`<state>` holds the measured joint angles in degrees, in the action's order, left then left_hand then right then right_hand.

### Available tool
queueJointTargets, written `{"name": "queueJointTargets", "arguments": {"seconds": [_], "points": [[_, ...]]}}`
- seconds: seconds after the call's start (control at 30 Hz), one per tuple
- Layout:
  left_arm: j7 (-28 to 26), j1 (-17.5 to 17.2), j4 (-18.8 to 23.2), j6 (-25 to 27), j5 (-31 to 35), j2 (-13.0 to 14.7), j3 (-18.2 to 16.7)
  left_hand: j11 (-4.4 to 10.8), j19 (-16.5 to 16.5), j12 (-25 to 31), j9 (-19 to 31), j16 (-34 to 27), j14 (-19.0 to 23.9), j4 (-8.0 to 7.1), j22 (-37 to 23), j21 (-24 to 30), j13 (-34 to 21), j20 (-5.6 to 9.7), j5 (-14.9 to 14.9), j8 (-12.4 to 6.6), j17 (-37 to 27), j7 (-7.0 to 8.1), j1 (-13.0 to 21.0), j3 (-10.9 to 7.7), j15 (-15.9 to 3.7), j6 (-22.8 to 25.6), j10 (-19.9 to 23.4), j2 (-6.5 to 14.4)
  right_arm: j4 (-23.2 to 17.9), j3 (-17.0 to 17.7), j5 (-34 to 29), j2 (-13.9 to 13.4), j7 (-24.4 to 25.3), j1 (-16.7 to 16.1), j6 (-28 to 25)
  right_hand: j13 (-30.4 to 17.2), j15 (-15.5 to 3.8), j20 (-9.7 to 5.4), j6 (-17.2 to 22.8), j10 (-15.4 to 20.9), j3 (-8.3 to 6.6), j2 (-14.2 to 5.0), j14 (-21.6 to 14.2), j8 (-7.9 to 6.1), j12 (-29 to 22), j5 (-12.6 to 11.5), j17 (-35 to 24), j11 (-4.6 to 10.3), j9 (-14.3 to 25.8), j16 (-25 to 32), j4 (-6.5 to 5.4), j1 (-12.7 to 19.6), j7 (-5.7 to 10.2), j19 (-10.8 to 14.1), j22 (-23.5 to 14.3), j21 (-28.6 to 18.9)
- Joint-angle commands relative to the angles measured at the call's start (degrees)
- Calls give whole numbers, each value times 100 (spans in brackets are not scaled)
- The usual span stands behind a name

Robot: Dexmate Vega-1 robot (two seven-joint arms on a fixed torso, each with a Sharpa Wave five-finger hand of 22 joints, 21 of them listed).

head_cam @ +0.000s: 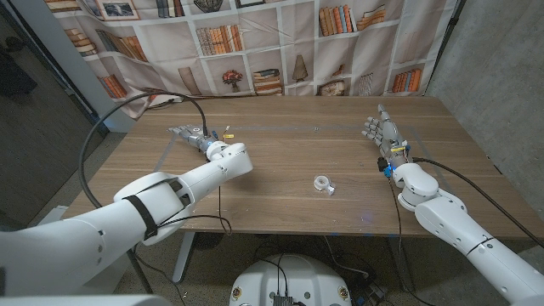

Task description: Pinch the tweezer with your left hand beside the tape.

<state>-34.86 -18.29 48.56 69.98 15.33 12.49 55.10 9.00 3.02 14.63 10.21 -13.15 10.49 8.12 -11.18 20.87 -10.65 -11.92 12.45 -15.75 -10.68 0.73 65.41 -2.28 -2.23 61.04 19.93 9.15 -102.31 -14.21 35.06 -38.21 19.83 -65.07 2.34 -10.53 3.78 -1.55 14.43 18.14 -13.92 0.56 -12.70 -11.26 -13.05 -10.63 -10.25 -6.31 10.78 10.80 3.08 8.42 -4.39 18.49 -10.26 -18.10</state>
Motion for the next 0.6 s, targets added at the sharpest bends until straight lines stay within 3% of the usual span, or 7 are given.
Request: {"name": "queueJointTargets", "arguments": {"seconds": [0.03,0.33,0.6], "points": [[-595,-110,-70,-104,-111,-201,-338,14,-118,32,26,-34,150,-12,9,70,-3,-21,-54,-99,2,205,57,-75,-256,657,147,25,-24,29,24,-25,-34,-26,10,-32,9,18,14,37,2,-70,-50,5,12,5,-29,-14,10,-18,41,5,2,39,-13,-4],[-810,-454,959,95,-93,126,-625,20,-224,1,24,-24,227,-25,21,91,-4,-24,-82,-48,5,200,79,-112,-259,625,178,17,-78,83,22,-50,-8,-121,65,-33,18,19,16,43,5,-73,-45,5,13,5,-28,-7,10,-21,45,5,2,39,-13,9],[-846,-535,1243,105,-85,222,-700,-13,-304,-20,26,-7,281,-37,29,103,-7,-29,-101,-39,6,177,94,-144,-263,681,221,8,-120,118,15,-50,25,-180,106,-33,12,21,18,45,7,-75,-45,4,15,5,-28,-9,10,-22,49,5,-1,41,-14,20]]}}
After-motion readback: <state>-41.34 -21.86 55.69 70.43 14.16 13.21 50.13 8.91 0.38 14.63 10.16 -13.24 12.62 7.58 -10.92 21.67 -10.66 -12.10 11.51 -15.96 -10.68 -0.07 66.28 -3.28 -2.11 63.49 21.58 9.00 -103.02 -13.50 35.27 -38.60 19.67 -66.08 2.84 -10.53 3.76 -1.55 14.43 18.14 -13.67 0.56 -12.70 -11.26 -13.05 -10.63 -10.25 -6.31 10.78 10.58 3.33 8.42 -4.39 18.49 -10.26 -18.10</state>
